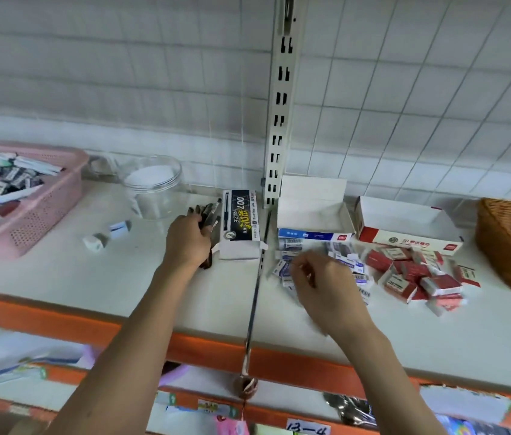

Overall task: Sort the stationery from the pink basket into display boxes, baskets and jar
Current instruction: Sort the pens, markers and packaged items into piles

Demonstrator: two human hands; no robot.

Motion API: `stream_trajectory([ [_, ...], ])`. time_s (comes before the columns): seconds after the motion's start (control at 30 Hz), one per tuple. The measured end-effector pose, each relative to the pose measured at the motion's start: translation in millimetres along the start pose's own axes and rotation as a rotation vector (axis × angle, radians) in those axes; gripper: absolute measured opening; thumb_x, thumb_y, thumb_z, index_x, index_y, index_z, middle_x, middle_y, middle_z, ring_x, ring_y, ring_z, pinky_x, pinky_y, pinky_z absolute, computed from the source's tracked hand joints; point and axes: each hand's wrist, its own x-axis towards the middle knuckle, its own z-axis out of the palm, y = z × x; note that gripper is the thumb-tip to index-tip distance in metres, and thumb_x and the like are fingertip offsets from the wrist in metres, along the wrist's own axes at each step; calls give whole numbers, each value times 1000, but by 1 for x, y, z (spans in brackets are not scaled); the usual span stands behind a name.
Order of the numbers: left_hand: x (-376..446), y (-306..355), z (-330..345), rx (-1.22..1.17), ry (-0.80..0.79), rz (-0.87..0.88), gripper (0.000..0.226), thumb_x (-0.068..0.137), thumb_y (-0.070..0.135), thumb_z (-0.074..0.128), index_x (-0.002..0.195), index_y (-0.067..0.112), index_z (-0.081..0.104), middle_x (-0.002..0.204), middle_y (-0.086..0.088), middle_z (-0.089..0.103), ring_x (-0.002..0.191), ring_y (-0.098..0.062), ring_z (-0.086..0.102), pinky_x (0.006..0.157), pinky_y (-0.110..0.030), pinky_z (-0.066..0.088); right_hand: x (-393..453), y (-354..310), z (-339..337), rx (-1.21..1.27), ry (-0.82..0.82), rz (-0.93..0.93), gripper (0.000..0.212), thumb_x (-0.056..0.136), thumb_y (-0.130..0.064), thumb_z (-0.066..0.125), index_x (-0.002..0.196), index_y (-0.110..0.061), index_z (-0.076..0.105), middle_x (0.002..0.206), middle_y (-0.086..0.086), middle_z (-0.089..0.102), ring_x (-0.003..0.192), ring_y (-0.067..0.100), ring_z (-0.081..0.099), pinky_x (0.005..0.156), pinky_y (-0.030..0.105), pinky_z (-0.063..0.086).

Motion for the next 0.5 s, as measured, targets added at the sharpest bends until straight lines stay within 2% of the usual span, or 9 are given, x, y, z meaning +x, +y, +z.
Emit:
stream_trajectory([
  [0.13,-15,-14,-14,-72,25,81,20,92,12,54,97,-2,66,97,-19,63,95,-36,57,77,-32,41,9,-23,25,-4,31,-31,13,89,-11,54,80,-11,63,63,-2,52,51,11,40,54,25,26],
  [0.23,-21,-37,-31,-103,53,150,22,92,16,55,107,4,66,104,-13,64,98,-28,59,81,-28,40,14,-47,51,-20,39,-25,10,89,-12,56,87,-13,65,71,0,58,58,13,46,56,23,28],
  [0.3,-18,-58,-48,-114,69,183,20,92,19,56,105,9,67,103,-7,67,96,-24,61,84,-31,46,20,-66,74,-16,76,-12,9,88,-11,57,86,-13,66,74,0,59,61,13,47,58,22,28],
  [0.4,-5,-93,-88,-132,110,242,15,91,21,55,94,14,68,91,1,69,84,-21,63,76,-34,50,27,-109,114,14,138,24,12,87,-9,58,80,-15,66,73,2,63,60,15,50,59,24,33],
  [0.5,13,-124,-140,-137,81,437,13,90,22,57,93,16,68,83,7,68,68,-12,61,66,-29,49,32,-166,154,30,201,79,12,86,-7,58,78,-12,64,69,1,62,60,20,54,57,28,34],
])
